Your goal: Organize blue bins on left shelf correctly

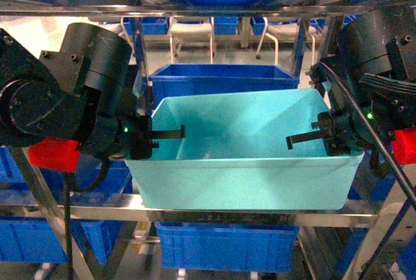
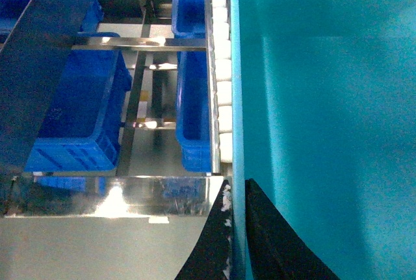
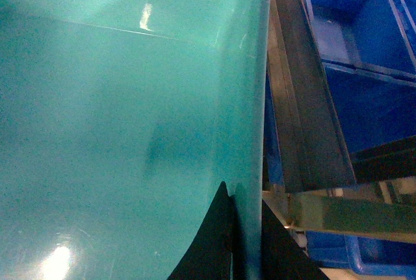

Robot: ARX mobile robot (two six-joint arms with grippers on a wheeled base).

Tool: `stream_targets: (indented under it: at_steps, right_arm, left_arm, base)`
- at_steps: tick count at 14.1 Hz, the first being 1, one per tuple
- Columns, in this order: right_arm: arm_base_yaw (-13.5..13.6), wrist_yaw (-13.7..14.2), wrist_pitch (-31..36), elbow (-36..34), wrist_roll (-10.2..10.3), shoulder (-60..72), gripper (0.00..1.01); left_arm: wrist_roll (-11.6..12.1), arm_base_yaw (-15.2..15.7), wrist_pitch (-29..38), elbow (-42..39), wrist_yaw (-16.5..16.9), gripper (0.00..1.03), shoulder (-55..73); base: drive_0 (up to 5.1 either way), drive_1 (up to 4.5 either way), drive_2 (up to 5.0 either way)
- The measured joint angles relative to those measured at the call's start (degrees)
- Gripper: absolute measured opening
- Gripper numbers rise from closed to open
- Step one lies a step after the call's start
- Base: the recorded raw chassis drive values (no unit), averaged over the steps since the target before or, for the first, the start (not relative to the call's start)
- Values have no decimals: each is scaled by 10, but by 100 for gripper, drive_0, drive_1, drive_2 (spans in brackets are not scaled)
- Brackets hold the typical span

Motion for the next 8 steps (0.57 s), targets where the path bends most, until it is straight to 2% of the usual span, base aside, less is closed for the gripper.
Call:
stream_targets:
  at_steps: [4, 7, 8]
  right_arm:
    - [-5, -5, -90, 118, 30, 89, 2]
    - [-7, -28, -144, 207, 54, 137, 2]
    - [-7, -34, -166, 234, 60, 151, 2]
  left_arm:
    - [45, 23, -58, 135, 19, 2, 94]
    - [73, 40, -83, 210, 19, 2, 126]
    - [75, 43, -92, 225, 18, 2, 136]
  base:
    - [0, 0, 0]
    - [0, 0, 0]
    - [0, 0, 0]
